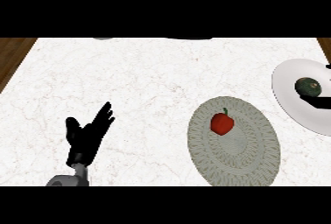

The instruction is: Pick the squash from the placemat and place it in the plate

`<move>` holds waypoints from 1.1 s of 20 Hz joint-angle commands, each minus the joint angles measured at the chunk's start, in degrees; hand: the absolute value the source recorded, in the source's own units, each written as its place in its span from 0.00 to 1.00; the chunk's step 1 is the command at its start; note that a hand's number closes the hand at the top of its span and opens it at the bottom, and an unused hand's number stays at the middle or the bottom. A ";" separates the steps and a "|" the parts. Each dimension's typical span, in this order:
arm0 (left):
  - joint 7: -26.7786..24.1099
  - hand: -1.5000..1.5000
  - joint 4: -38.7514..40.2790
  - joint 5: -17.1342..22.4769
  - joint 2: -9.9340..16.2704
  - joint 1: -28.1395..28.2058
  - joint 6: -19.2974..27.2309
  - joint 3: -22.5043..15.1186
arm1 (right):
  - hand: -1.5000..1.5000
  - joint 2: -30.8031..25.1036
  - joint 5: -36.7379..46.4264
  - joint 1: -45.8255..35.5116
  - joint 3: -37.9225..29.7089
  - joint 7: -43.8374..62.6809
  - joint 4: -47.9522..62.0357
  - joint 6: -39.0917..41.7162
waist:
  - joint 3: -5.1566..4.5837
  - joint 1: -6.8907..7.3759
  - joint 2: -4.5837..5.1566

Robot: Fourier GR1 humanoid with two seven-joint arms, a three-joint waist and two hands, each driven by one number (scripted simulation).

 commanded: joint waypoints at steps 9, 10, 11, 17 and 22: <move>1.00 0.50 -0.68 0.40 -0.07 0.86 -0.42 -0.19 | 0.00 -2.02 -12.66 -2.21 -12.22 -12.89 3.73 10.97 | 0.09 -0.86 -0.16; -0.05 0.50 0.12 0.83 1.87 2.13 -1.87 0.92 | 0.00 -2.67 -13.82 -1.21 -13.54 -12.85 4.54 11.63 | 0.12 -0.65 0.03; -0.81 0.50 2.26 1.48 1.10 -0.98 -1.20 2.27 | 0.00 -4.10 -13.85 -2.99 -13.35 -11.08 4.99 14.10 | -0.05 -1.47 -0.16; -0.44 0.50 0.21 -0.98 -1.33 1.74 1.85 -0.17 | 0.00 -9.82 -15.20 3.40 -14.21 -13.87 7.50 29.58 | 0.07 -2.04 -0.44; 0.28 0.50 -0.49 0.14 -0.32 1.51 0.54 0.60 | 0.00 -12.00 -14.68 7.20 -13.27 -17.21 7.70 38.67 | 0.08 -2.08 -0.60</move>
